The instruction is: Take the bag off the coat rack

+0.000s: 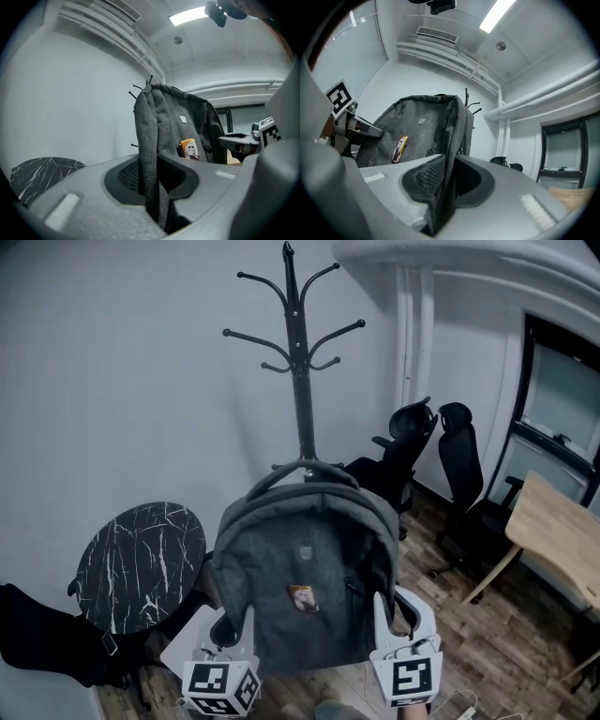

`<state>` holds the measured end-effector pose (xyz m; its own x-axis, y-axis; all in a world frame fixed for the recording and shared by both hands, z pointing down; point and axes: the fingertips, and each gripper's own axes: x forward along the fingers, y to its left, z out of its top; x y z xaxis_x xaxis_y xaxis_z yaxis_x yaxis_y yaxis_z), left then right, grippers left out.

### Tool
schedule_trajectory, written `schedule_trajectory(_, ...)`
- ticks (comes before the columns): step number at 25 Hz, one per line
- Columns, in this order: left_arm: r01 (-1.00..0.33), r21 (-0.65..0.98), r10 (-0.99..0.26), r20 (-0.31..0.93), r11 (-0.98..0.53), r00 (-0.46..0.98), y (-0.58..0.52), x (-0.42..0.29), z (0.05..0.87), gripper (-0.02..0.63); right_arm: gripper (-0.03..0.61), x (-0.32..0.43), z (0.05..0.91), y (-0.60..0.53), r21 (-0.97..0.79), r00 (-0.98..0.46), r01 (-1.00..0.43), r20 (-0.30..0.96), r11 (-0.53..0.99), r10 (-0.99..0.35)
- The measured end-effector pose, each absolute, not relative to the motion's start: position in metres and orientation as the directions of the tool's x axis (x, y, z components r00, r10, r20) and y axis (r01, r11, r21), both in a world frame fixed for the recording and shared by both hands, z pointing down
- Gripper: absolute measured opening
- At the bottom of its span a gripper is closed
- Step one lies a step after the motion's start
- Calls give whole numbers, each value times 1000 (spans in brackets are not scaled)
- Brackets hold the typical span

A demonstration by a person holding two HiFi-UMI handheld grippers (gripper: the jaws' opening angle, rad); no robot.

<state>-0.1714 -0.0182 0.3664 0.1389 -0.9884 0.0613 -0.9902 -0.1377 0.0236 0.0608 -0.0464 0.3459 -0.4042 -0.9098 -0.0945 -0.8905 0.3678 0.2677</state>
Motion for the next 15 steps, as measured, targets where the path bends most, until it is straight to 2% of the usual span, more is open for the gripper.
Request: schedule_trajectory(15,-989,43,-989,43,-138,140,16,-162,372,77,58,70,348,-11,289,-404,-886,-99,362,-910)
